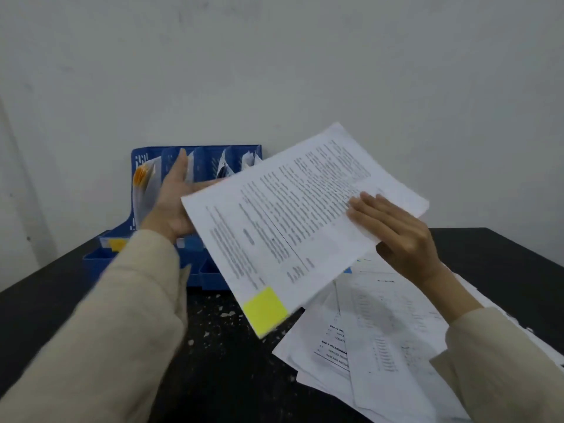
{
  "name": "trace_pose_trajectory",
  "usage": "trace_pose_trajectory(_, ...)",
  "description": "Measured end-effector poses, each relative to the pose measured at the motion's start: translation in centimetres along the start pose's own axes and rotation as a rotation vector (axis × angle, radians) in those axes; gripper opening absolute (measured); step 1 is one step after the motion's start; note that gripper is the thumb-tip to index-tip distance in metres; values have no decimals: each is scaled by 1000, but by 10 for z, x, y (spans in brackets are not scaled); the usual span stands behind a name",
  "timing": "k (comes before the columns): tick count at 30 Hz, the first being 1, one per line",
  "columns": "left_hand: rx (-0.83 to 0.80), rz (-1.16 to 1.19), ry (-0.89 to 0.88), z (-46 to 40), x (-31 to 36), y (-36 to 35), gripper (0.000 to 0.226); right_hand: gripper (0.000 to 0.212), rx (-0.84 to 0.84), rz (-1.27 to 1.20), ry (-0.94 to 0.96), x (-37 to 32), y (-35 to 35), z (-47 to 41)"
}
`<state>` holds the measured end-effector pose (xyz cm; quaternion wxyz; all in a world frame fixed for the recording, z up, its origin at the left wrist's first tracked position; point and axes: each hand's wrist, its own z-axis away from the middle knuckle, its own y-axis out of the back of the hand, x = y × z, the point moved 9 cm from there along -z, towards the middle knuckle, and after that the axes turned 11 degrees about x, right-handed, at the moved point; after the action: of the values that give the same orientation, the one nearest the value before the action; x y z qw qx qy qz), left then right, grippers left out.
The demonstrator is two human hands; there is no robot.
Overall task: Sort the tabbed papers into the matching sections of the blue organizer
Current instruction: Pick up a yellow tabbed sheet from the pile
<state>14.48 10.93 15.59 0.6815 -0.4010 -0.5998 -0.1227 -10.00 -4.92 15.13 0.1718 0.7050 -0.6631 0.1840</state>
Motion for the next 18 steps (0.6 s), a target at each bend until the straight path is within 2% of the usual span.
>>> trace_pose_trajectory(2, -67, -211, 71, 0, -1, 11, 84, 41, -25, -47, -9, 5, -3, 6)
trace_pose_trajectory(5, -113, -540, 102, 0, -12, 9, 70, 44, -75, -126, -23, 1, -16, 13)
trace_pose_trajectory(8, -70, -770, 60, -8, -29, -3, 41, 43, -103, -134, -22, -10, -31, 20)
trace_pose_trajectory(10, -43, -732, 55, -12, -39, -12, 42, 47, -128, -96, -35, -10, -38, 23)
trace_pose_trajectory(13, -61, -439, 144, -11, -51, -23, 63, 46, -103, 2, -83, 3, -34, 25)
trace_pose_trajectory(14, -51, -410, 143, -12, -51, -22, 63, 45, -95, 26, -85, 6, -32, 26)
trace_pose_trajectory(18, 65, -511, -14, -20, -40, -17, 29, 39, -130, 130, -36, 9, -31, 30)
